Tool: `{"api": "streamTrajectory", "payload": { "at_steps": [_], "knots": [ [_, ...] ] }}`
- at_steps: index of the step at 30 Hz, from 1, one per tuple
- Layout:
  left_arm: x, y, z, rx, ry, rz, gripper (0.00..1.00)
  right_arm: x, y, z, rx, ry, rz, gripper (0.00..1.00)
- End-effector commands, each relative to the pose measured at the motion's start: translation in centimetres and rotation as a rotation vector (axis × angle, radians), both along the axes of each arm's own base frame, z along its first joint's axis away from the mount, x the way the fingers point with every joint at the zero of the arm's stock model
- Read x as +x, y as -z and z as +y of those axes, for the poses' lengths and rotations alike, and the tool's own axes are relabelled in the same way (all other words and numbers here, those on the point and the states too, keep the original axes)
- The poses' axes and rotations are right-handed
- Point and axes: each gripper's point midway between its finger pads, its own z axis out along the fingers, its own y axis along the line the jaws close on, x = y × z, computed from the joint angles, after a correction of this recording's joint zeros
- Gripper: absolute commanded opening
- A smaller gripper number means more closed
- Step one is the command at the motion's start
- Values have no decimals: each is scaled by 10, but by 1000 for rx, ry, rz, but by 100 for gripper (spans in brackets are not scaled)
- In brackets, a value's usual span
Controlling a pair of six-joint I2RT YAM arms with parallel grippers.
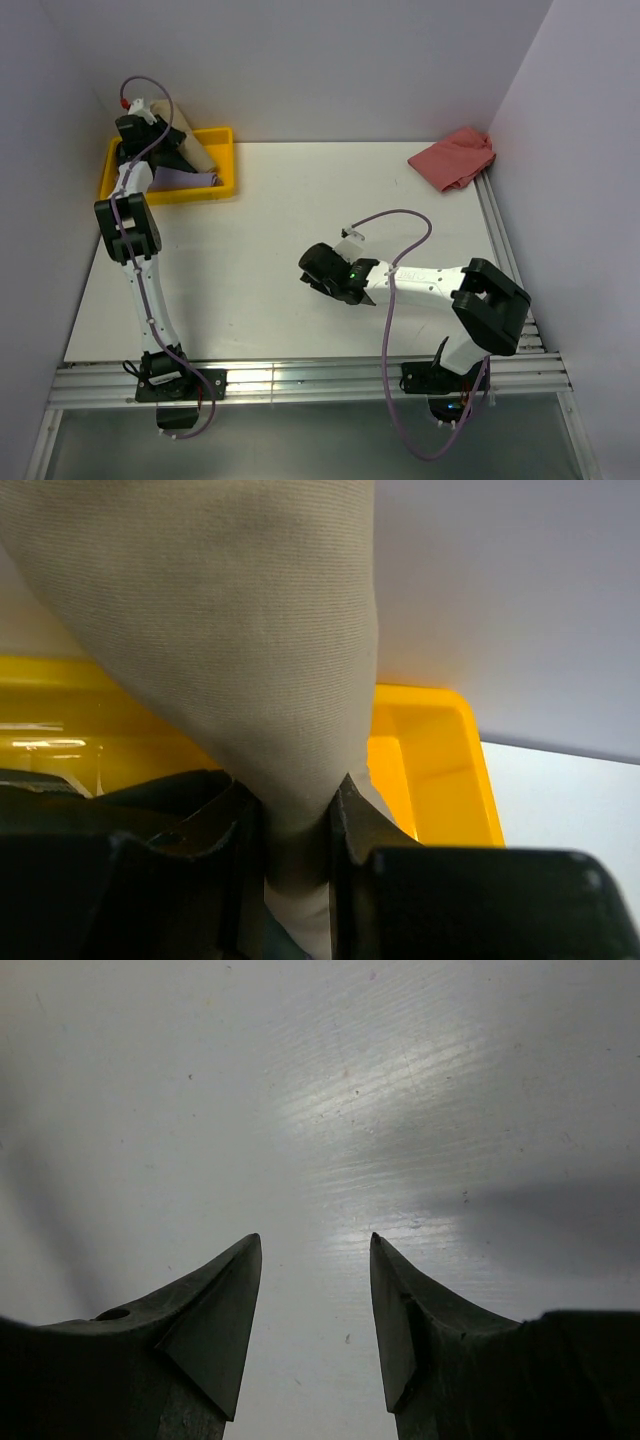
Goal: Roll the t-shirts
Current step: Place the rolled tshirt into the container
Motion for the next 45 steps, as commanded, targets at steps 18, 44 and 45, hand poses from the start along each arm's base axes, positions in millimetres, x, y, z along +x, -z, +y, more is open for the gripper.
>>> {"api": "streamTrajectory", "payload": {
  "at_steps": [18, 44, 45],
  "knots": [
    [-43, -100, 8, -203, -86, -175, 0, 1, -4, -5, 21, 30, -42, 54],
    [-70, -1, 36, -450, -405, 128, 0, -5, 20, 0, -10, -2, 5, 54],
    [-71, 4, 41, -464, -444, 160, 0, -5, 20, 0, -12, -2, 6, 54]
  ]
}}
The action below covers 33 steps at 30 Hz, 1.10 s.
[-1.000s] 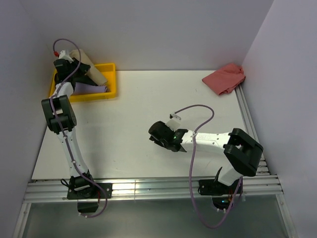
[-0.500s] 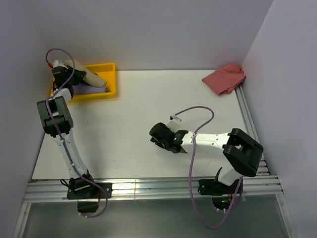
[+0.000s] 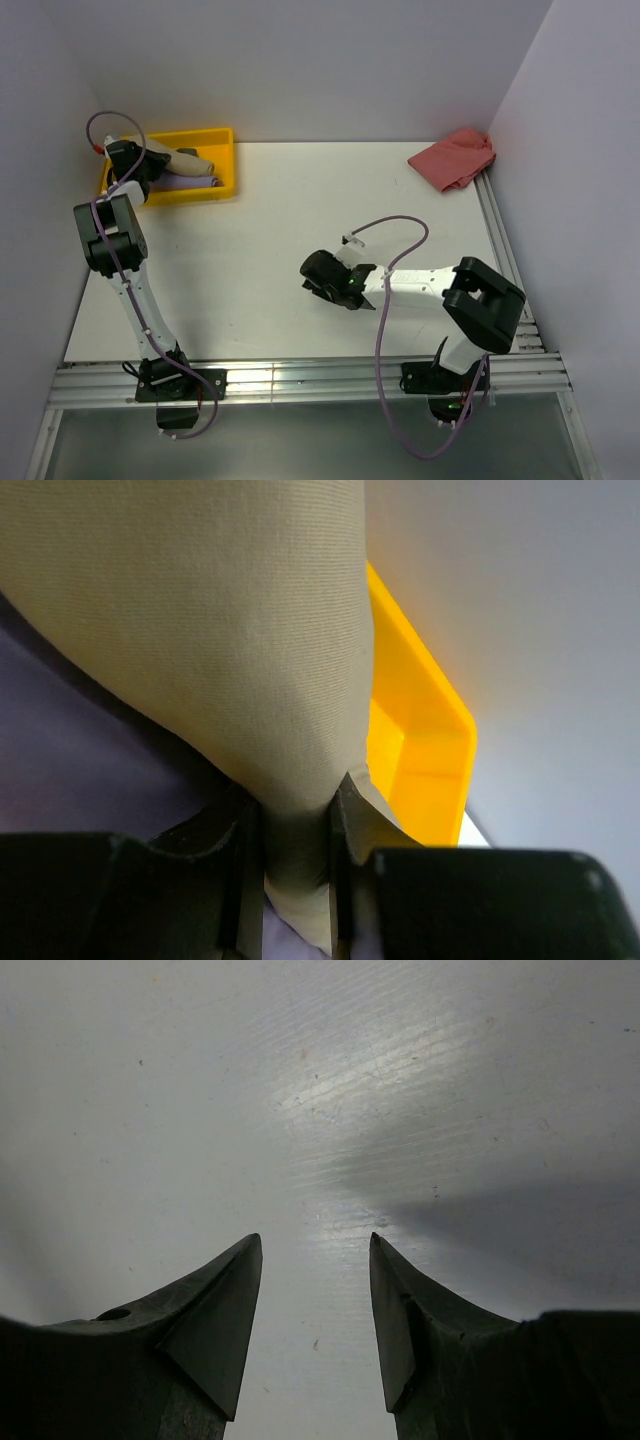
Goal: Roll the t-shirts
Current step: Place the rolled tshirt into the container
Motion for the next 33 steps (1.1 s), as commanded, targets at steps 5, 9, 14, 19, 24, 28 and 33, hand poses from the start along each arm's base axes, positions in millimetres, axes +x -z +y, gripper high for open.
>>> {"api": "streamTrajectory", "payload": {
  "at_steps": [5, 9, 14, 19, 24, 28, 33],
  "knots": [
    [2, 0, 14, -100, -100, 63, 0, 3, 1, 4, -9, -2, -13, 54],
    [5, 14, 27, -107, -140, 116, 0, 3, 2, 5, -19, -7, -6, 54],
    [9, 39, 39, -110, -159, 189, 1, 2, 4, 4, -22, -11, -1, 54],
    [15, 40, 61, -103, -180, 183, 0, 0, 7, 1, -31, -11, 9, 54],
    [21, 52, 59, -109, -146, 186, 0, 0, 5, 3, -30, -14, 12, 54],
    [17, 60, 56, -118, -134, 210, 1, 0, 4, 3, -32, -14, 12, 54],
    [8, 51, 61, -87, -175, 228, 17, 1, 4, 6, -34, -21, 12, 54]
  ]
}}
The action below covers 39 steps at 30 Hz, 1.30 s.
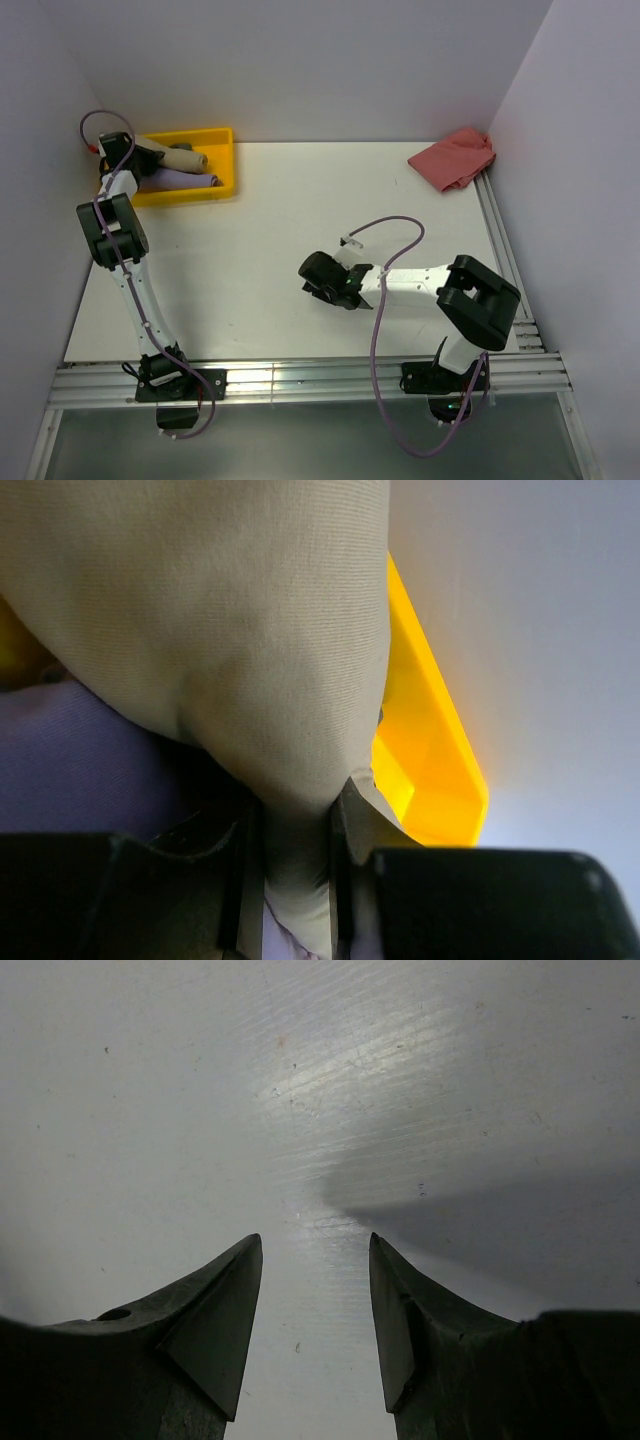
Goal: Roll the t-shirts
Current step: Place the rolled tshirt into the container
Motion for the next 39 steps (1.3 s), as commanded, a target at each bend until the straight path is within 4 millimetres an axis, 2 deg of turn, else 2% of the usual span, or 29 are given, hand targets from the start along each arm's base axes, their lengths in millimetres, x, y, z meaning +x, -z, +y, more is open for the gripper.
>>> {"api": "streamTrajectory", "payload": {
  "at_steps": [1, 3, 5, 9, 13, 14, 17, 22, 39],
  "knots": [
    [-22, 24, 26, 52, -88, 114, 21, 5, -8, 8, -2, -7, -16, 54],
    [-23, 15, 29, 67, -102, 113, 34, 5, -8, 8, 5, -8, -19, 54],
    [-24, 9, 33, 81, -115, 114, 37, 4, -9, 8, 11, -10, -21, 54],
    [-26, 0, 36, 102, -127, 111, 52, 4, -11, 6, 18, -10, -26, 54],
    [-29, -14, 38, 122, -138, 94, 60, 4, -14, 7, 27, -13, -32, 54],
    [-30, -16, 39, 131, -138, 95, 68, 4, -14, 7, 26, -14, -33, 54],
    [-31, -24, 39, 146, -139, 89, 80, 4, -14, 8, 31, -17, -33, 54],
    [-32, -38, 40, 165, -136, 71, 82, 4, -17, 10, 37, -23, -36, 54],
    [-15, -98, 15, 241, 20, -100, 86, 4, -12, 13, 40, -32, -31, 54]
  ]
}}
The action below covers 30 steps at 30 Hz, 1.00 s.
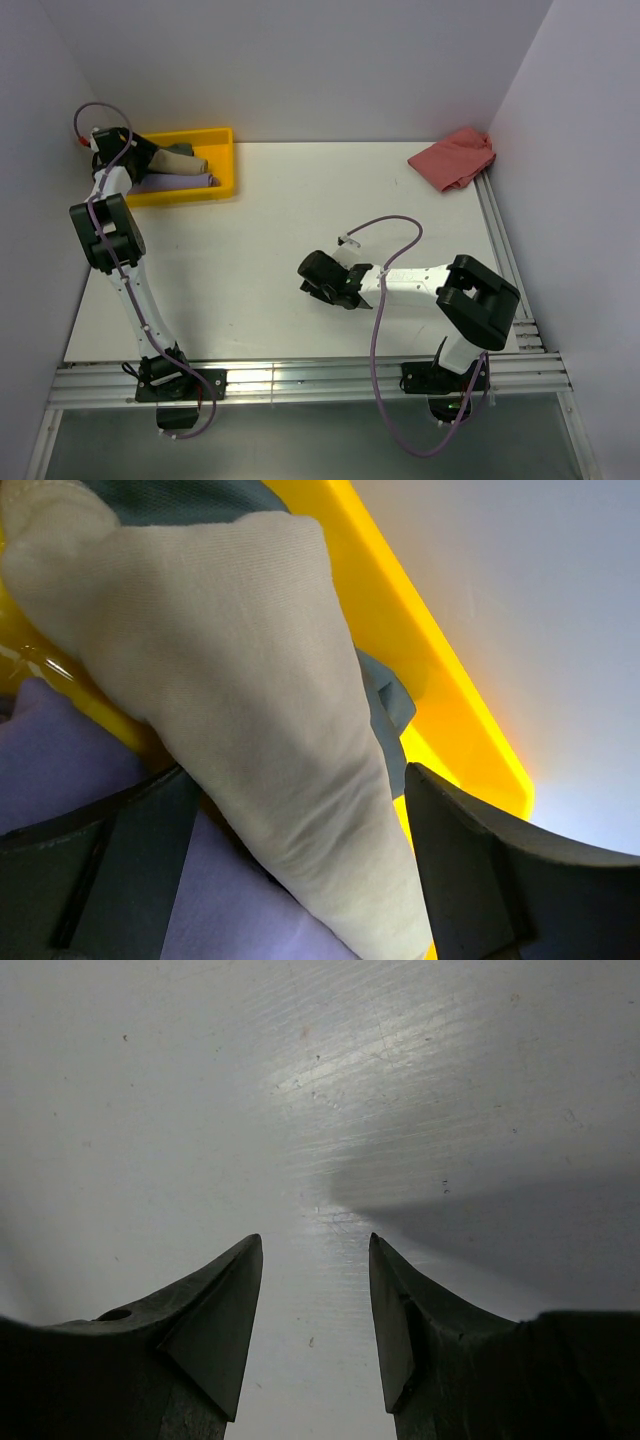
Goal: Roll the t-shirts
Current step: Place the rolled tshirt into the container
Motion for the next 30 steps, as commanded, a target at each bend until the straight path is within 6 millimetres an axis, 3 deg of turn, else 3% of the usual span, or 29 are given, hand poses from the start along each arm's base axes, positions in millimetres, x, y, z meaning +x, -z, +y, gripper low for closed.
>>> {"api": "streamTrajectory", "payload": {
  "at_steps": [1, 9, 20, 29, 30],
  "knots": [
    [7, -83, -1, 85, 52, -169, 86, 4, -10, 6, 19, -8, -34, 54],
    [2, -100, -5, 103, 61, -185, 87, 6, -8, 12, 16, -23, -31, 54],
    [-4, -87, -10, 101, 79, -146, 88, 6, -4, 16, 11, -36, -21, 54],
    [-7, -117, -17, 172, 153, -196, 88, 7, -7, 19, 24, -42, -28, 54],
    [-10, -127, -21, 197, 183, -212, 88, 8, -8, 19, 23, -40, -29, 54]
  ]
}}
